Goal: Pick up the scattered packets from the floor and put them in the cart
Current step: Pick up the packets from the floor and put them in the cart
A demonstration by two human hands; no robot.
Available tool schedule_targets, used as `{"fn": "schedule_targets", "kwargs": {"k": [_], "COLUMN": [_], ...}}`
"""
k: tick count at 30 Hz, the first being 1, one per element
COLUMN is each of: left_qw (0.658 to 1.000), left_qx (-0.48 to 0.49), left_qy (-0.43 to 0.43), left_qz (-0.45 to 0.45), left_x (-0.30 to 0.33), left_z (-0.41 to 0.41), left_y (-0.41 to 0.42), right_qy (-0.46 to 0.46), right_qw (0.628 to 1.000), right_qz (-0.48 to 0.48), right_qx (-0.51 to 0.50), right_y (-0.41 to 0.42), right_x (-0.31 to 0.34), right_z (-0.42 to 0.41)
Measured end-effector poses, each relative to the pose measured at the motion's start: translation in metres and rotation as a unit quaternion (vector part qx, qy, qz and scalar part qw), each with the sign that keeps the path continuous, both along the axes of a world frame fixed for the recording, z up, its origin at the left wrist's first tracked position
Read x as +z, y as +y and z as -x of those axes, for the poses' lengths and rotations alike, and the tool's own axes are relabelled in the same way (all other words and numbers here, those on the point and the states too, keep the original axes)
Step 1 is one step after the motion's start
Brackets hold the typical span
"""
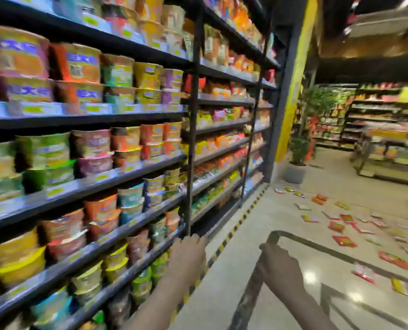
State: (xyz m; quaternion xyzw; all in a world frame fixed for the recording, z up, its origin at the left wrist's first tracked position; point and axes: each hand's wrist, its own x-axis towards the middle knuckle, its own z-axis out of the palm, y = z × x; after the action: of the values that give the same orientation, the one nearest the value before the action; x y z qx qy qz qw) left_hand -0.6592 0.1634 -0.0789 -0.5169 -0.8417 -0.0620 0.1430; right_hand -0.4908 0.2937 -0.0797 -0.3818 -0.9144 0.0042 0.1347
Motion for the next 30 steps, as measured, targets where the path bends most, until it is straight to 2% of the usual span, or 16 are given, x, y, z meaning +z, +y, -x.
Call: {"fn": "schedule_targets", "kwargs": {"k": [5, 10, 17, 23, 30], "left_qw": [0.997, 0.991, 0.984, 0.980, 0.971], "left_qx": [-0.080, -0.131, -0.175, -0.197, -0.235], "left_qy": [0.003, -0.003, -0.012, -0.007, 0.016], "left_qz": [0.001, -0.010, -0.022, -0.030, -0.052], "left_x": [-0.011, -0.029, -0.047, -0.036, -0.068], "left_z": [-0.036, -0.035, 0.021, 0.064, 0.114], "left_y": [0.131, 0.242, 0.403, 0.540, 0.702], "right_qy": [-0.004, -0.008, 0.013, 0.023, 0.019], "right_qw": [0.994, 0.987, 0.977, 0.969, 0.966], "right_qz": [0.016, 0.026, 0.052, 0.049, 0.062], "right_qx": [-0.109, -0.158, -0.208, -0.241, -0.249], "right_y": [0.101, 0.195, 0.337, 0.463, 0.617], "right_x": [-0.009, -0.026, -0.037, -0.030, -0.050], "right_z": [-0.063, -0.077, -0.032, 0.007, 0.047]}}
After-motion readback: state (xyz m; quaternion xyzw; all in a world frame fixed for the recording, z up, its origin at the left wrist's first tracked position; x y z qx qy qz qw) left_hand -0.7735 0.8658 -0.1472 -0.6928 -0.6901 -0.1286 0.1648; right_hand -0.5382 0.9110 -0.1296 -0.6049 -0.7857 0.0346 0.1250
